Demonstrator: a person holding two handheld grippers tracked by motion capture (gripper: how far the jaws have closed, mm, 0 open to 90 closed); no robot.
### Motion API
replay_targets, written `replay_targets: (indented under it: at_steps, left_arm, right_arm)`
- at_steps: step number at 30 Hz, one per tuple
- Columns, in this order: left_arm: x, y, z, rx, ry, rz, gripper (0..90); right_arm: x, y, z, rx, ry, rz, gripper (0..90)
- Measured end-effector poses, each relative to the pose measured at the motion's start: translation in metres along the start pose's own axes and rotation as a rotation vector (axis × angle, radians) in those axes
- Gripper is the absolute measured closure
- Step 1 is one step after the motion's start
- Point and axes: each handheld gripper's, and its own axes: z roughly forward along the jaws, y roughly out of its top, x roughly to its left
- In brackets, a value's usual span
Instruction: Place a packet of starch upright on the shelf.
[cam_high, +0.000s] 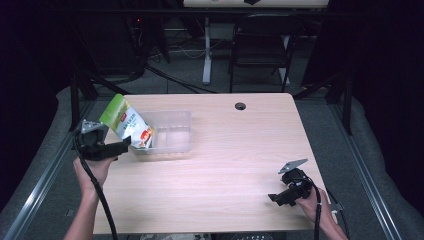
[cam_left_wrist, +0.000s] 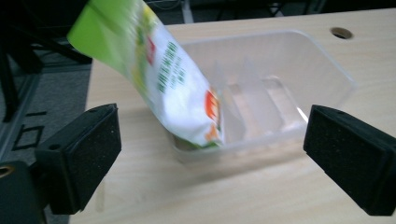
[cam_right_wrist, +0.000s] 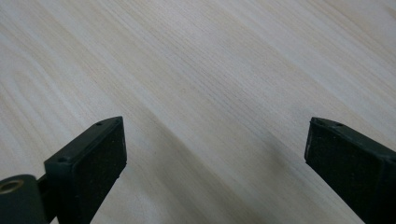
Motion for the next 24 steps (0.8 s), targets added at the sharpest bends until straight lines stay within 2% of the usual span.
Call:
replay_targets:
  at_steps: [4, 5, 6, 7, 9, 11, 14, 18, 21, 23, 24]
  left_arm:
    - [-0.013, -0.018, -0.010, 0.012, -0.019, 0.039, 2.7]
    - [-0.016, -0.022, -0.011, 0.026, -0.025, 0.053, 2.7]
    - [-0.019, -0.026, -0.012, 0.028, -0.034, 0.053, 2.6]
    - [-0.022, -0.031, -0.012, 0.025, -0.052, 0.052, 2.8]
    - [-0.031, -0.042, -0.011, 0.040, -0.044, 0.077, 3.0]
    - [-0.039, -0.052, -0.009, 0.061, -0.055, 0.102, 3.1]
    - [-0.047, -0.065, -0.005, 0.073, -0.076, 0.114, 2.8]
    - [-0.049, -0.085, 0.001, 0.091, -0.088, 0.110, 1.8]
    - [-0.047, -0.091, 0.006, 0.104, -0.109, 0.120, 0.1]
    - [-0.044, -0.091, 0.007, 0.109, -0.093, 0.129, 0.1]
    - [-0.042, -0.092, 0.008, 0.106, -0.095, 0.113, 0.1]
  right_arm:
    - [0.001, 0.000, 0.000, 0.006, 0.001, -0.005, 5.0]
    - [0.001, 0.000, 0.001, -0.007, 0.002, 0.003, 5.0]
    - [0.000, 0.000, 0.000, 0.017, -0.006, -0.021, 5.0]
    - [0.000, 0.000, 0.001, 0.021, -0.002, -0.021, 5.0]
    - [0.001, 0.001, 0.001, 0.021, 0.002, -0.019, 5.0]
    - [0.002, 0.001, 0.002, 0.016, 0.003, -0.023, 5.1]
    - [0.002, 0.001, 0.001, 0.026, -0.004, -0.035, 5.1]
    - [0.002, 0.000, 0.002, 0.021, -0.003, -0.035, 5.1]
    - [0.003, 0.000, 0.003, 0.016, 0.007, -0.036, 5.0]
    - [0.002, 0.000, 0.003, 0.024, 0.010, -0.044, 5.1]
    - [0.002, 0.000, 0.004, 0.020, 0.014, -0.040, 5.1]
